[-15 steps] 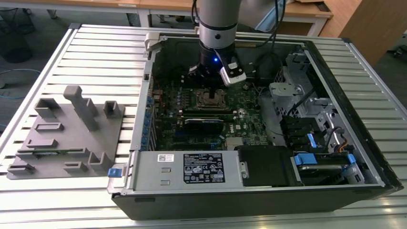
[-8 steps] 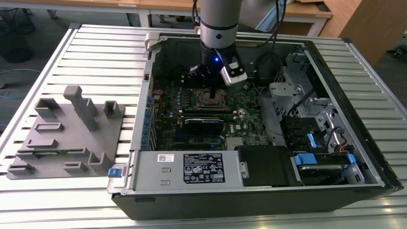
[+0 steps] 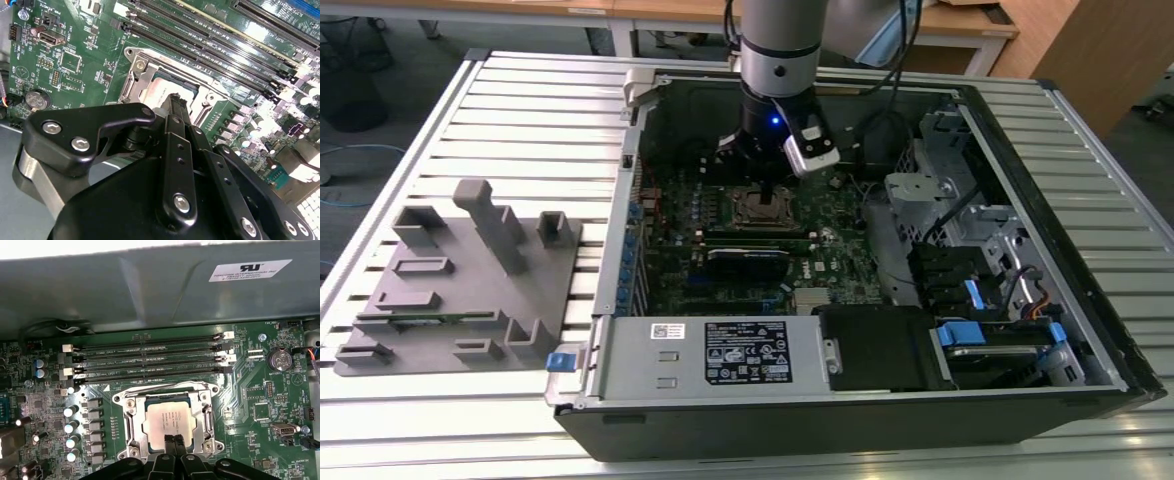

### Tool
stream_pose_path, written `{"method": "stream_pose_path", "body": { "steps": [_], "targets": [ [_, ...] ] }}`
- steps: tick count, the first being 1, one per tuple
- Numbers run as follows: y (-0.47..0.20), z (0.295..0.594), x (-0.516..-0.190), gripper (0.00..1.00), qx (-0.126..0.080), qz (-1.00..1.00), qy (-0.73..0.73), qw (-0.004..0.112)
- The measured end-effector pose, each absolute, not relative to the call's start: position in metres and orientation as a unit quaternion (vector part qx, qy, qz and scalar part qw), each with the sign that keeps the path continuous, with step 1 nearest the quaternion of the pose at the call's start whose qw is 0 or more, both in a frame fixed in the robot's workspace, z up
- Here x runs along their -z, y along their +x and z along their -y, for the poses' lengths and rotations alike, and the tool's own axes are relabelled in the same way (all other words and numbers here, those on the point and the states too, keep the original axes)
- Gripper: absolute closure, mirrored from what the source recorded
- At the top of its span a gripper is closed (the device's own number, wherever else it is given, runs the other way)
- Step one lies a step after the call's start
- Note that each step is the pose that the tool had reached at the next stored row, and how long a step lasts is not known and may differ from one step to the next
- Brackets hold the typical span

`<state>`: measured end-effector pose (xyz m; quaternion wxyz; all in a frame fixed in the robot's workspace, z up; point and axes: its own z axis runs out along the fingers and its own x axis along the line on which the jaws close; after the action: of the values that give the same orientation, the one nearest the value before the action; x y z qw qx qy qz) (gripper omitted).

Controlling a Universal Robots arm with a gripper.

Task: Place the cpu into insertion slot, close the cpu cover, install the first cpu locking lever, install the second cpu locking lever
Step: 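Install the first cpu locking lever, then install the second cpu locking lever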

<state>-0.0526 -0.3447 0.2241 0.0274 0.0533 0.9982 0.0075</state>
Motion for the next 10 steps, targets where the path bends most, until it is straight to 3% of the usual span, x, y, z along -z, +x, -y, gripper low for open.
{"method": "stream_pose_path", "body": {
  "steps": [10],
  "targets": [
    [-0.0523,0.3447,-0.2241,0.9,-0.007,-0.998,0.053,0.027]
  ]
}}
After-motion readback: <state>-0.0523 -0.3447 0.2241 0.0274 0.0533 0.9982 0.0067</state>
